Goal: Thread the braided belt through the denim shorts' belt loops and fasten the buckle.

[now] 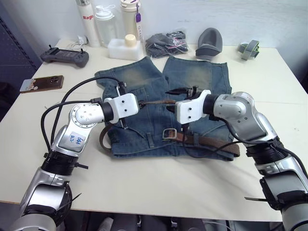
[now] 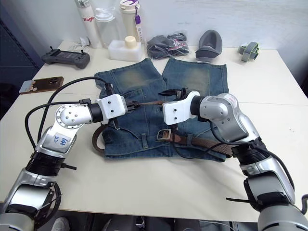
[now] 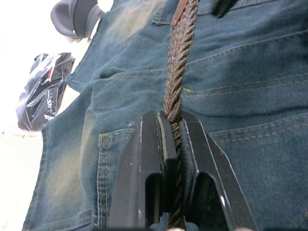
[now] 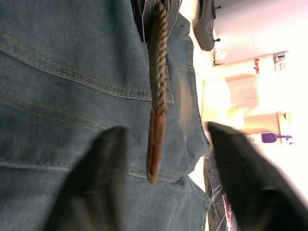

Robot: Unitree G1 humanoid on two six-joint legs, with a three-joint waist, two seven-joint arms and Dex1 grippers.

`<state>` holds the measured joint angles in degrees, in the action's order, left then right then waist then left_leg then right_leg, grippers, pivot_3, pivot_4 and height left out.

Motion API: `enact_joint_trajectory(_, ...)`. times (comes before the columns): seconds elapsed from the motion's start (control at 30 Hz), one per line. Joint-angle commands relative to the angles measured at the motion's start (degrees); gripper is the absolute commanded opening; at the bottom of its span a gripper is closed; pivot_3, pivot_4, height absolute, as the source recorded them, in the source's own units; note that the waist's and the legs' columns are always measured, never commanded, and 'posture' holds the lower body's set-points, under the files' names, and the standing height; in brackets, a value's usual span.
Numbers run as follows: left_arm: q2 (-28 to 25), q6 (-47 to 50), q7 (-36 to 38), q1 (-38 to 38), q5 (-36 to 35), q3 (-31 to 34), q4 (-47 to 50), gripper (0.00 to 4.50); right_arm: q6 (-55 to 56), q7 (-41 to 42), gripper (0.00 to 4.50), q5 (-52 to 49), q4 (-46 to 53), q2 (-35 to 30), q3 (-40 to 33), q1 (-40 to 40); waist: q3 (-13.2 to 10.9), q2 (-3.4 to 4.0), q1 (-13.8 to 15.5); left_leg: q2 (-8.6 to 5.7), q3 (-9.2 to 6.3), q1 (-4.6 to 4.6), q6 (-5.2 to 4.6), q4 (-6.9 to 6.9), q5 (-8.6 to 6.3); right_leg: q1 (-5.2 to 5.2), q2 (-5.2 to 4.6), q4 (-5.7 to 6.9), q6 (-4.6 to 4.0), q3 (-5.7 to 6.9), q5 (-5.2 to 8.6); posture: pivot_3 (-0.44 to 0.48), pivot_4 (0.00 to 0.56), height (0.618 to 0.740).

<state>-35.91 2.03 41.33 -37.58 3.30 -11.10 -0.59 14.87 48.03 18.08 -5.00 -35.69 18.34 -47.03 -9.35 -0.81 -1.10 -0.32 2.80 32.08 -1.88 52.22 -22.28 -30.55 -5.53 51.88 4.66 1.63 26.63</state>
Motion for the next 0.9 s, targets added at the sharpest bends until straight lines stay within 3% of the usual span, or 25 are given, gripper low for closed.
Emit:
enact_joint_trajectory(0.03, -0.24, -1.01, 0.15, 0.52, -1.02, 2.57, 2.25, 0.00, 0.25, -1.38, 0.73, 0.53, 0.21, 0.80, -0.56, -0.53, 0.00, 0.00, -0.18, 0.00, 0.00, 0.00, 0.00, 0.01, 0.00, 0.00, 0.00, 0.01, 0.00, 0.00, 0.00, 0.000, 0.150, 0.656)
enact_joint_trajectory(0.07, -0.34, -0.33, 0.20, 0.85, -1.21, 2.86, 2.34, 0.00, 0.34, -1.59, 0.22, 0.53, 0.14, 1.06, -0.69, -0.55, 0.00, 0.00, -0.28, 0.00, 0.00, 0.00, 0.00, 0.01, 0.00, 0.00, 0.00, 0.02, 0.00, 0.00, 0.00, 0.000, 0.150, 0.656)
enact_joint_trajectory(0.13, 0.84, 6.74, 0.98, 1.64, -6.53, 5.78, 3.33, 0.00, 0.68, -1.92, 0.07, 0.56, 0.01, 1.28, -0.90, -0.55, 0.00, 0.00, -0.49, 0.00, 0.00, 0.00, 0.00, 0.01, 0.00, 0.00, 0.00, 0.04, 0.00, 0.00, 0.00, 0.000, 0.150, 0.656)
enact_joint_trajectory(0.27, 1.80, 30.80, -0.54, 1.28, -20.86, 16.54, 5.72, 1.71, 1.90, -3.35, 0.00, 0.99, -0.29, 1.52, -1.28, -0.33, 0.00, 0.00, -0.64, 0.00, -0.02, -0.01, 0.00, 0.05, 0.01, -0.01, 0.00, 0.08, 0.00, -0.01, 0.00, 0.000, 0.150, 0.656)
enact_joint_trajectory(0.43, -2.15, 70.86, -0.79, -1.47, -49.84, 38.42, 10.43, 4.09, 2.83, -8.69, 0.00, 1.69, 0.72, 4.30, -1.52, 2.63, 0.00, -0.01, -0.84, 0.01, -0.06, 0.00, 0.01, 0.07, 0.03, -0.02, 0.02, 0.13, 0.00, -0.01, 0.00, 0.000, 0.150, 0.656)
enact_joint_trajectory(0.47, -2.85, 78.05, -0.52, -1.80, -55.65, 42.53, 11.35, 4.45, 3.64, -9.51, 0.00, 2.37, 1.05, 4.60, -1.09, 3.49, 0.00, -0.01, -0.76, 0.01, -0.07, 0.00, 0.00, 0.06, 0.03, -0.02, 0.02, 0.13, 0.00, -0.01, 0.00, 0.000, 0.150, 0.656)
enact_joint_trajectory(0.53, -11.91, 88.32, 1.89, 4.47, -73.83, 44.97, 8.73, 4.45, 7.20, -12.41, 0.00, 5.05, 1.88, 5.22, 0.22, 5.45, 0.00, -0.03, -1.01, 0.01, -0.11, 0.01, -0.01, 0.09, 0.02, -0.01, 0.02, 0.16, 0.00, -0.02, 0.00, 0.000, 0.150, 0.656)
enact_joint_trajectory(0.6, -23.10, 90.47, 2.34, 12.51, -92.91, 40.63, 5.04, 4.45, 9.87, -14.84, 0.00, 7.40, 2.27, 5.94, 1.15, 6.53, 0.00, 0.01, -1.37, 0.00, -0.12, -0.01, -0.01, 0.07, 0.02, -0.01, 0.01, 0.15, -0.01, -0.09, 0.01, 0.000, 0.150, 0.656)
enact_joint_trajectory(0.67, -30.93, 86.33, -0.19, 19.94, -109.91, 35.76, 4.40, 4.45, 12.76, -18.30, 0.00, 10.88, 2.82, 6.14, 1.81, 6.99, -0.01, 0.04, -1.49, 0.00, -0.16, -0.01, 0.02, 0.21, 0.02, -0.03, 0.01, 0.22, -0.09, -0.11, 0.05, 0.000, 0.150, 0.656)
enact_joint_trajectory(0.73, -33.48, 81.05, -1.07, 25.24, -115.84, 31.44, 8.20, 4.45, 15.24, -20.97, 0.00, 13.21, 3.17, 6.42, 2.18, 7.24, -0.01, 0.14, -0.96, 0.01, -0.25, 0.01, 0.12, 0.57, -0.06, -0.02, -0.01, 0.41, -0.31, -0.09, 0.16, 0.000, 0.150, 0.656)
enact_joint_trajectory(0.83, -25.45, 70.76, -13.02, 27.19, -116.30, 25.62, 13.00, 4.45, 16.55, -22.51, 0.00, 14.15, 3.95, 7.02, 2.22, 7.74, 0.08, 0.30, -0.26, 0.00, -0.37, 0.00, 0.18, 1.05, -0.34, 0.01, -0.02, 0.78, -1.09, -0.08, 0.57, 0.000, 0.150, 0.656)
enact_joint_trajectory(0.9, -12.92, 63.20, -28.27, 26.14, -116.30, 24.94, 12.59, 4.45, 17.02, -23.06, 0.00, 14.27, 5.15, 7.03, 1.77, 8.43, 0.11, 0.33, -0.18, 0.00, -0.36, 0.05, 0.09, 1.19, -0.43, 0.00, -0.02, 1.05, -0.99, -0.10, 0.52, 0.000, 0.150, 0.656)
